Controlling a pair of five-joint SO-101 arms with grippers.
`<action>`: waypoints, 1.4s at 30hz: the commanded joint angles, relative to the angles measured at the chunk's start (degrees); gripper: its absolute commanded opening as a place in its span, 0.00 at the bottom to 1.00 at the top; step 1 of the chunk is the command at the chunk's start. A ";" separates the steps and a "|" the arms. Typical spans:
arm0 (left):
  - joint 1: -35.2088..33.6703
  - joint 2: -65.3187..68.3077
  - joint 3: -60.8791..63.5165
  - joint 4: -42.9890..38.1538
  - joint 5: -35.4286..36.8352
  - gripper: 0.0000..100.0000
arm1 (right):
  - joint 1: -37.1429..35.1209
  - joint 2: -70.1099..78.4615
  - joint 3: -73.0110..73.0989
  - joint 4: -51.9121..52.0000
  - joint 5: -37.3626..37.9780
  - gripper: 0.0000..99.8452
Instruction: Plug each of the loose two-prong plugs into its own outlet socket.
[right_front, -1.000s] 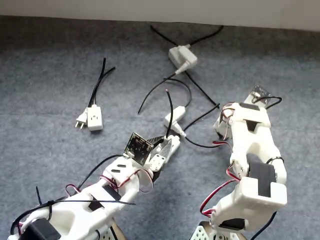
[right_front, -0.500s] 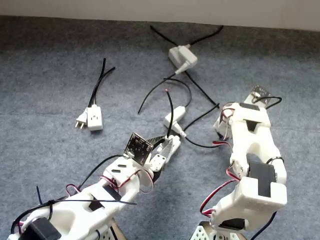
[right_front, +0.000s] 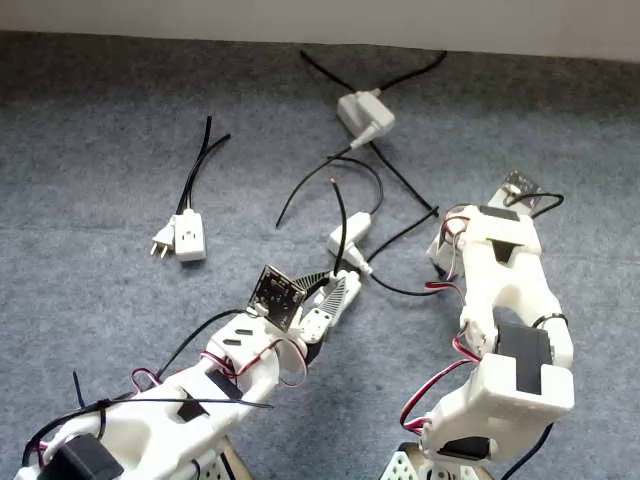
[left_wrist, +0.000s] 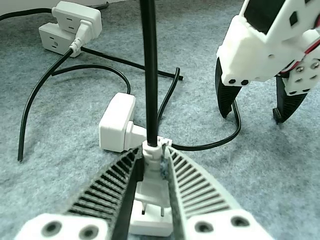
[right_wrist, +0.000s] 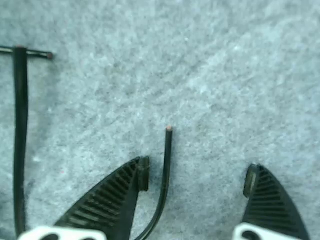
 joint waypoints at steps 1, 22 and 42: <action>0.22 4.79 0.66 -6.95 0.62 0.01 | -0.48 -0.31 -0.04 -1.63 0.88 0.30; 0.31 37.93 0.66 -50.29 0.79 0.01 | -0.48 -0.31 -0.13 -1.71 0.79 0.30; 1.19 37.93 0.57 -49.05 0.79 0.01 | 1.45 -0.22 -0.04 -2.77 0.97 0.30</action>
